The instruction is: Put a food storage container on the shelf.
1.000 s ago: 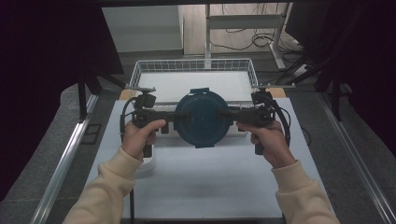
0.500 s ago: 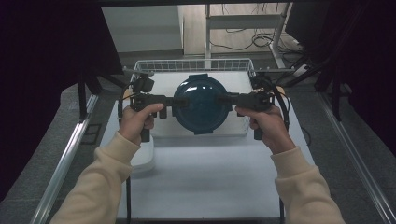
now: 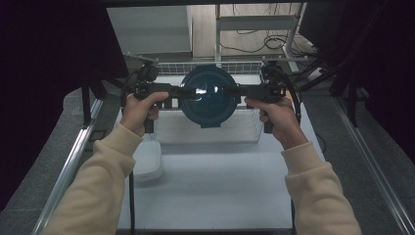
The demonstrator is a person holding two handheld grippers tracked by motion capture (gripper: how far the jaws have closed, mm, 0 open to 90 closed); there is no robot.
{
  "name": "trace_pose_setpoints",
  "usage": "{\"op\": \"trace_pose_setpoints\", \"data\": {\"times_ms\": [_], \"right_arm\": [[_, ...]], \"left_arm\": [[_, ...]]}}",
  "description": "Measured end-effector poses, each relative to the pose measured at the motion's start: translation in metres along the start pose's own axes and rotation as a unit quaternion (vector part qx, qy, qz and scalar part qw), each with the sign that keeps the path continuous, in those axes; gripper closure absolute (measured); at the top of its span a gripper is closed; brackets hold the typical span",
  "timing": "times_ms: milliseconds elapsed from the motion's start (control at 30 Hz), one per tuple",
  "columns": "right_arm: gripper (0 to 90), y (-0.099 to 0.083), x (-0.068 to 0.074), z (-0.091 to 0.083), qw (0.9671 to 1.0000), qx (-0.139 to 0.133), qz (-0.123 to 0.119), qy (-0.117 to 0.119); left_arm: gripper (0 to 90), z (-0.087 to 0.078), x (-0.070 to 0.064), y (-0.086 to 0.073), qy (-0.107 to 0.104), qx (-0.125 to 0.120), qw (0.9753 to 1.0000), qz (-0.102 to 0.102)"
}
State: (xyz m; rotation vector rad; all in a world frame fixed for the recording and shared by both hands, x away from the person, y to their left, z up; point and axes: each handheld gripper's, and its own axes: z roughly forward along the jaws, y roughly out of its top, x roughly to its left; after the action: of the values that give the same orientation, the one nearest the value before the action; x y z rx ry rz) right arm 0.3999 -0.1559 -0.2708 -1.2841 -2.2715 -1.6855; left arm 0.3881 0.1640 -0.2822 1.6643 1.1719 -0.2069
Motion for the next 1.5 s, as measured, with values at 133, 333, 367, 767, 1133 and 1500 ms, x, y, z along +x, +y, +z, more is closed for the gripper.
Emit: {"op": "trace_pose_setpoints", "data": {"times_ms": [133,333,367,767,1133,1500], "right_arm": [[41.0,0.007,-0.003,0.003,1.0,-0.001,0.001,0.001],[41.1,0.018,-0.012,0.013,1.0,0.003,0.004,0.001],[41.1,0.021,-0.016,0.016,0.9999,0.006,0.008,0.003],[41.1,0.032,-0.04,0.044,0.9994,0.011,0.031,0.013],[40.9,0.036,-0.065,0.063,0.9976,0.014,0.065,0.019],[38.1,0.037,-0.084,0.075,0.9919,0.02,0.124,0.018]], "left_arm": [[37.3,0.001,0.005,0.008,-0.001,-0.003,1.0,0.001],[37.3,0.005,0.015,0.02,-0.002,0.001,1.0,-0.009],[37.3,0.006,0.019,0.024,0.001,0.001,1.0,-0.008],[37.3,0.014,0.045,0.039,0.008,0.001,0.9995,-0.032],[37.5,0.029,0.068,0.047,0.012,-0.003,0.9972,-0.074],[37.1,0.043,0.081,0.053,0.015,-0.019,0.9932,-0.114]]}}
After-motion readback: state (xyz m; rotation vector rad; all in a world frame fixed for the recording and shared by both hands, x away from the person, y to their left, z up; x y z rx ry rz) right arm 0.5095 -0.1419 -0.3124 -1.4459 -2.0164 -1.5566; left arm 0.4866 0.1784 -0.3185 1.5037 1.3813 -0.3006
